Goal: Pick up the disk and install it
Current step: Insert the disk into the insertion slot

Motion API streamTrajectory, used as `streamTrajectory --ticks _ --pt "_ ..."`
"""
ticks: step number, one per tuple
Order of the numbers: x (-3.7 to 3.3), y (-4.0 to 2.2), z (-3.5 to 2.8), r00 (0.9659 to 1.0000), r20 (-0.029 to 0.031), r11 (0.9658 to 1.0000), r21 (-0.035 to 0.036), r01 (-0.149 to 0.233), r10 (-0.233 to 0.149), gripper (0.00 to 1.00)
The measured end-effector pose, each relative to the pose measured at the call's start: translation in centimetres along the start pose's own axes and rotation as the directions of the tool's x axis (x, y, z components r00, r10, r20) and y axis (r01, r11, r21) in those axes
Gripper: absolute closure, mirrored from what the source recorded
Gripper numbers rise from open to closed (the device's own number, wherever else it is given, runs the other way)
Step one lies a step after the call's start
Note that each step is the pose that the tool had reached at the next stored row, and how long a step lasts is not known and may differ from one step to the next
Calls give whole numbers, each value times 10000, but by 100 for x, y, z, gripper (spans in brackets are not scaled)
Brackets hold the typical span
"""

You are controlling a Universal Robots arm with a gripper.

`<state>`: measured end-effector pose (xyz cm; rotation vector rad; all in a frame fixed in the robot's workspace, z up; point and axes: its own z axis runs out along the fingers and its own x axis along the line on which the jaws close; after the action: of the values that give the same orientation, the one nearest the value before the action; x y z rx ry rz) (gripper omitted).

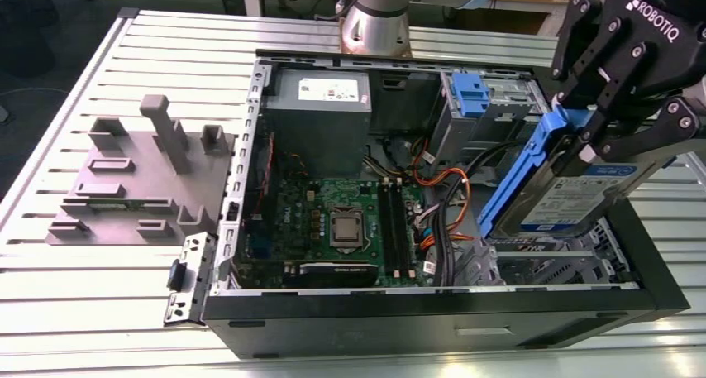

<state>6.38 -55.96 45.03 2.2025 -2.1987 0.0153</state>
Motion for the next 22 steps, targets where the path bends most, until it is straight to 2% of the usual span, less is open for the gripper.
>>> streamTrajectory --ticks 10,22 --pt "0 -97 27 10000 1 10000 1 0 0 64" --pt "0 -126 55 10000 1 10000 1 0 0 64"
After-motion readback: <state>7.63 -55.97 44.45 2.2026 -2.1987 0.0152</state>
